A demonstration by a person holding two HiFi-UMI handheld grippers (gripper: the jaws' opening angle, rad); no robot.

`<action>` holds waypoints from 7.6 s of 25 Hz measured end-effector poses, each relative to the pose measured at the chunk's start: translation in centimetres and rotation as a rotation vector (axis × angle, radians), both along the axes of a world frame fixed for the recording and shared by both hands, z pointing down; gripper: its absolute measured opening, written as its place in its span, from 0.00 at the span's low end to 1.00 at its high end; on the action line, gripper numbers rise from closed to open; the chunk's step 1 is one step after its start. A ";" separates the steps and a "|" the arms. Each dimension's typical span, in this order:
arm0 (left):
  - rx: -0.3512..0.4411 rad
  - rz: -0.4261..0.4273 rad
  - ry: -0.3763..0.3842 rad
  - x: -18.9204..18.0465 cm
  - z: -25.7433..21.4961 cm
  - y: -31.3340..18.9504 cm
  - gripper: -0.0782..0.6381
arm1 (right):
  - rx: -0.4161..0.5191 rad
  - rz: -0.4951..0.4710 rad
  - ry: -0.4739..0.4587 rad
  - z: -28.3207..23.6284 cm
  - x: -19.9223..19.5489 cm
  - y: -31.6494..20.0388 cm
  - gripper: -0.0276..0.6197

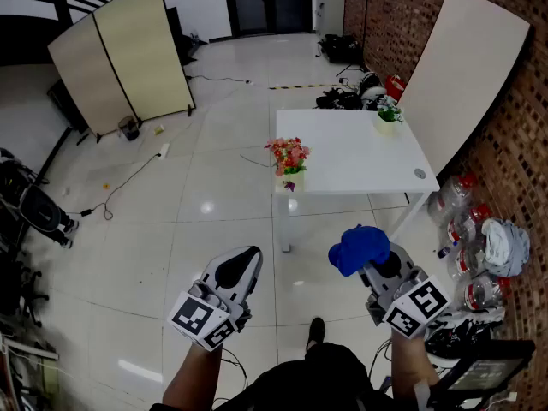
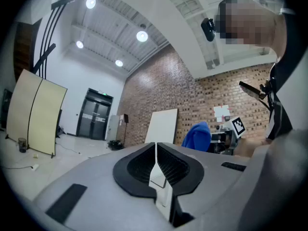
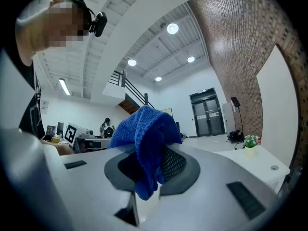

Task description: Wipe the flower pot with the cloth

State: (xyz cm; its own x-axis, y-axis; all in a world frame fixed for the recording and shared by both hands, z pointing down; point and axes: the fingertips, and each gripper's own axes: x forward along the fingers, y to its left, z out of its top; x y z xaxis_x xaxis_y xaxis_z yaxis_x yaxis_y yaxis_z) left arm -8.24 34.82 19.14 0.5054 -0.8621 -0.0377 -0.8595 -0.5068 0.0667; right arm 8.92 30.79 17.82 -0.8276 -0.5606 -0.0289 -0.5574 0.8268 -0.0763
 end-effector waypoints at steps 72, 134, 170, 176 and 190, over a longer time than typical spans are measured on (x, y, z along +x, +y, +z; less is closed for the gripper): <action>-0.297 0.778 -0.503 -5.8 32.4 -47.3 0.11 | -0.386 0.294 0.041 32.0 -28.2 -35.0 0.11; -0.341 0.724 -0.479 -4.5 33.0 -47.6 0.11 | -0.402 0.566 0.068 36.8 -11.8 -41.2 0.11; -0.336 0.426 -0.441 -4.3 32.7 -49.0 0.11 | -0.468 0.016 0.192 35.9 -13.6 -53.1 0.11; -0.389 0.350 -0.439 -4.5 32.9 -49.1 0.11 | -0.476 -0.144 0.201 35.5 -13.8 -49.6 0.11; -0.409 0.223 -0.365 -4.5 33.0 -49.4 0.11 | -0.556 -0.306 0.186 35.4 -12.1 -42.6 0.11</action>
